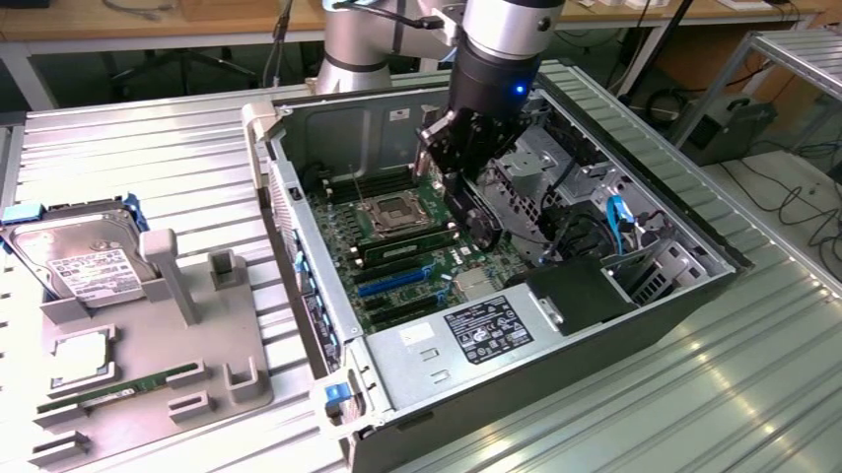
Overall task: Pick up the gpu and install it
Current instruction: 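Insert the gpu into the slot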
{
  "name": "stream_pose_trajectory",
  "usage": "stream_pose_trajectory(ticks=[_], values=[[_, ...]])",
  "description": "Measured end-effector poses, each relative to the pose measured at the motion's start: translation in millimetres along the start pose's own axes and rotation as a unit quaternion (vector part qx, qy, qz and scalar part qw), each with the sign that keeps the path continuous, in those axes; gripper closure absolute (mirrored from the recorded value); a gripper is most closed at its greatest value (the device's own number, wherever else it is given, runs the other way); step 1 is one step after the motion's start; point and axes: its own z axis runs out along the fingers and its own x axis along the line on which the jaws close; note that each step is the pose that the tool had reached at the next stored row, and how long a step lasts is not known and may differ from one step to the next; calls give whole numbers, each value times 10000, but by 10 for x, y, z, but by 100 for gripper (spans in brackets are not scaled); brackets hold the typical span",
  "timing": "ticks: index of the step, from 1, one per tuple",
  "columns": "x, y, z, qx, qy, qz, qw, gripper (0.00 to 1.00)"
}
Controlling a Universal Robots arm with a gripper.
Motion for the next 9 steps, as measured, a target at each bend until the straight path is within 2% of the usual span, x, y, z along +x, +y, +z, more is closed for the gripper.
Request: stream_pose_trajectory(ticks=[1,2,3,5,6,7,9], values=[[0,0,0,-8,8,-296,9996,73],[0,0,0,-16,17,-627,9980,73],[0,0,0,-25,26,-954,9954,73],[0,0,0,-31,33,-1183,9930,73],[0,0,0,-34,37,-1343,9909,73],[0,0,0,-37,39,-1414,9899,73],[0,0,0,-39,41,-1485,9889,73]])
